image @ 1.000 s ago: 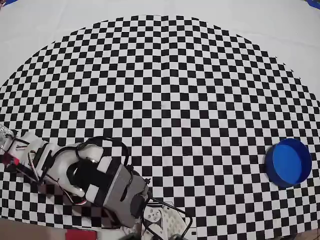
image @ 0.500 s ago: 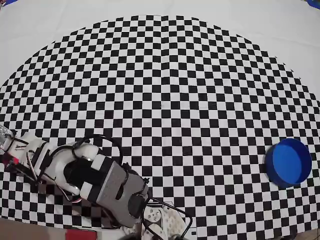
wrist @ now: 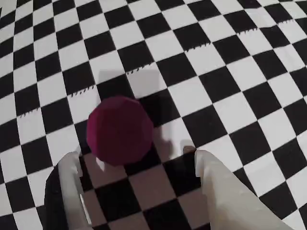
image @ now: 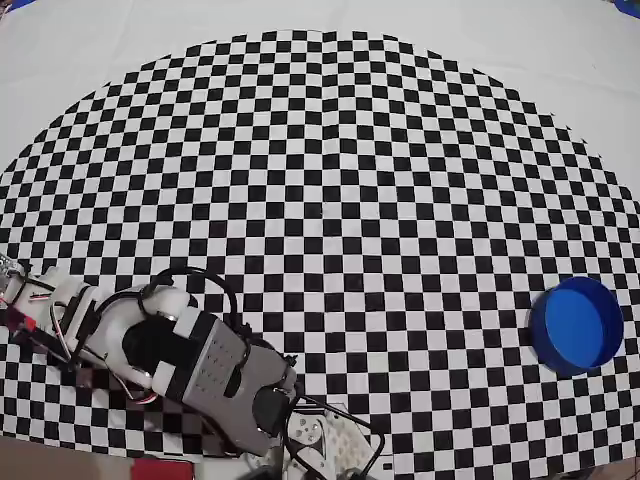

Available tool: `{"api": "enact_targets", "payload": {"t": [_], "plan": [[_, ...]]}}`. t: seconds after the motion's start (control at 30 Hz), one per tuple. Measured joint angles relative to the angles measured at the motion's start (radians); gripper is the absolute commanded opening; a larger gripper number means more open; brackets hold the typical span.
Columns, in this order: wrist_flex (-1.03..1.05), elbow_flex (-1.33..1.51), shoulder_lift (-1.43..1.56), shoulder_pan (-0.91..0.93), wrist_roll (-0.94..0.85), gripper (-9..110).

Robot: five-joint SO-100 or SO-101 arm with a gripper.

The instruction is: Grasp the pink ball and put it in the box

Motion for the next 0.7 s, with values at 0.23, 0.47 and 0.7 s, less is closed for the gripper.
{"api": "enact_targets", "payload": {"t": [0.23, 0.47, 0.7], "plan": [[0.015, -0.049, -0.04, 0.0, 0.0, 27], [0.025, -0.086, -0.064, 0.0, 0.0, 27], [0.026, -0.101, -0.077, -0.011, 0.0, 27]]}}
